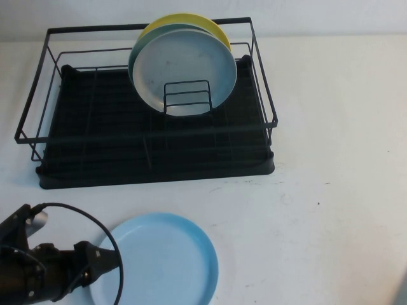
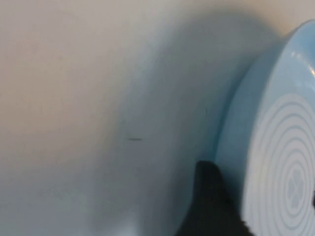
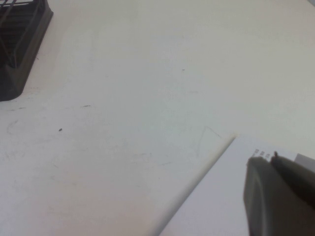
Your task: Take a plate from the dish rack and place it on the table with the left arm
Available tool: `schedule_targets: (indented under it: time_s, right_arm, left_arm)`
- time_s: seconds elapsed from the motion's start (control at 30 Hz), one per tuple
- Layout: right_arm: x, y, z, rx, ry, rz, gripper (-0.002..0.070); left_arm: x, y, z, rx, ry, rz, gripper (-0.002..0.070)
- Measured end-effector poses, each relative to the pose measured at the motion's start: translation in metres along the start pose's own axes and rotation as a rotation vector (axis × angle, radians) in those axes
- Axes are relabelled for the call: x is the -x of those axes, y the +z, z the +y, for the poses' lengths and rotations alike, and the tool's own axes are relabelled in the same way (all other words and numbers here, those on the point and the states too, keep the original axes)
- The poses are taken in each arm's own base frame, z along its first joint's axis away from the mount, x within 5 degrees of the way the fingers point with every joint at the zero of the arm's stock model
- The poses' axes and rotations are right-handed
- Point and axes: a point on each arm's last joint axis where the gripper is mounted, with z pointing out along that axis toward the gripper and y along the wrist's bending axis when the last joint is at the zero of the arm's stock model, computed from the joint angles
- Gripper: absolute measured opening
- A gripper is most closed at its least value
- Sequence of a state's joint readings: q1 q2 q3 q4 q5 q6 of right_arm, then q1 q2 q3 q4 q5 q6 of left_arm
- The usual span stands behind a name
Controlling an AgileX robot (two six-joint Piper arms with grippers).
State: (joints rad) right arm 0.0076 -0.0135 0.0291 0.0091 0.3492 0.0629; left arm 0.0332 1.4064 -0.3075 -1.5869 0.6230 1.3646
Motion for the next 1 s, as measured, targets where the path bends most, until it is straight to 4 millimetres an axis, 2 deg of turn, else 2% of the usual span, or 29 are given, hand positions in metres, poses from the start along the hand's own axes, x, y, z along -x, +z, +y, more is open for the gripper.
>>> schedule_targets:
  time_s: [0.07, 0.17, 0.4, 0.6, 0.67, 0.73, 0.9, 1.0]
  right_arm:
    - [0.000, 0.000, 0.000, 0.000, 0.000, 0.000, -0.0020]
    - [0.000, 0.000, 0.000, 0.000, 0.000, 0.000, -0.0020]
    - [0.000, 0.000, 0.000, 0.000, 0.000, 0.000, -0.0020]
    - [0.000, 0.000, 0.000, 0.000, 0.000, 0.000, -0.0020]
    - [0.000, 0.000, 0.000, 0.000, 0.000, 0.000, -0.0020]
    - [0.000, 0.000, 0.000, 0.000, 0.000, 0.000, -0.0020]
    - [0.000, 0.000, 0.000, 0.000, 0.000, 0.000, -0.0020]
    - [0.000, 0.000, 0.000, 0.000, 0.000, 0.000, -0.0020]
  left_arm:
    - [0.000, 0.000, 0.000, 0.002, 0.004, -0.002, 0.0414]
    - [0.000, 0.000, 0.000, 0.001, 0.001, -0.005, 0.0447]
    - [0.004, -0.008, -0.005, 0.002, 0.049, -0.052, 0.0458]
    - [0.008, -0.036, -0.017, 0.084, 0.221, -0.181, 0.0434]
    - [0.008, -0.049, -0.025, 0.103, 0.295, -0.243, 0.0404]
    - [0.006, -0.065, -0.035, 0.108, 0.375, -0.321, 0.0343]
    - [-0.010, -0.108, -0.062, 0.112, 0.602, -0.547, 0.0074]
    - [-0.026, -0.131, -0.075, 0.125, 0.732, -0.670, 0.0020]
